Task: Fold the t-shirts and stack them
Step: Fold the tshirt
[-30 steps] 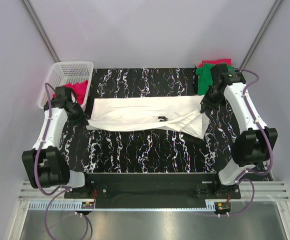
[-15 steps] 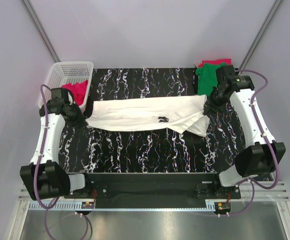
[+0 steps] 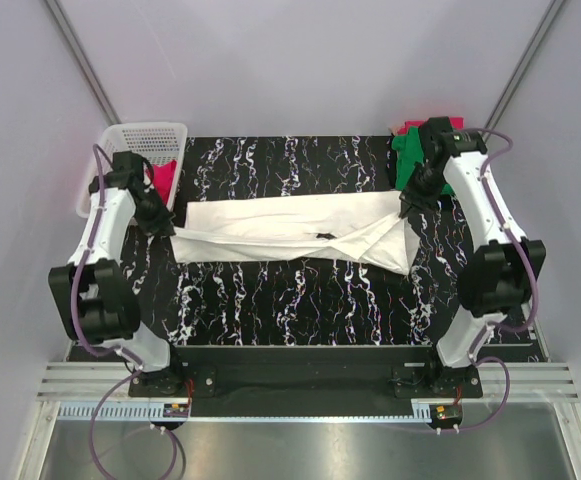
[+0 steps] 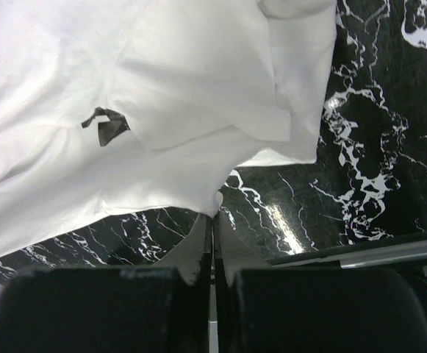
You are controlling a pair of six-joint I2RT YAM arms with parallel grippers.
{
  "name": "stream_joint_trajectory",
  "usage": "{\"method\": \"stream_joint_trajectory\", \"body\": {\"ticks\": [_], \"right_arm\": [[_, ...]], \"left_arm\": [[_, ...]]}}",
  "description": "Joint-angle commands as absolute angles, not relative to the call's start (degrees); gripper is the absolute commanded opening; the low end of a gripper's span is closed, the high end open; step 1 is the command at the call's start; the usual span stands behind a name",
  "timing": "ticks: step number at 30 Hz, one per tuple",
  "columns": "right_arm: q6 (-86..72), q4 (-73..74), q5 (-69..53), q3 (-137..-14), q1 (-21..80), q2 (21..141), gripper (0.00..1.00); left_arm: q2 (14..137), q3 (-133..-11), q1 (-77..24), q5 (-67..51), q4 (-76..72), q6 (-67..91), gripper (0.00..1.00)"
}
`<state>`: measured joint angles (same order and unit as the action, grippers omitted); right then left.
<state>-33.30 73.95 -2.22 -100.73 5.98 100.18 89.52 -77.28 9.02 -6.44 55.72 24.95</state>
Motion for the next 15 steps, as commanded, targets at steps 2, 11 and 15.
{"method": "stream_joint_trajectory", "body": {"ticks": [2,11,15], "right_arm": [[-31.2,74.44,-0.35,-110.12,5.54,106.34,0.0],[-29.62,76.02,1.41,-118.64,5.27,115.65,0.0],[-28.92,76.64,2.02,-120.76,5.1,118.21,0.0]], "left_arm": [[95.09,-84.81,9.32,-3.6,54.32,25.31,0.0],[103.26,-90.79,9.23,-3.25,54.75,25.4,0.0],[104.85,-91.67,9.23,-2.02,54.93,24.79,0.0]]}}
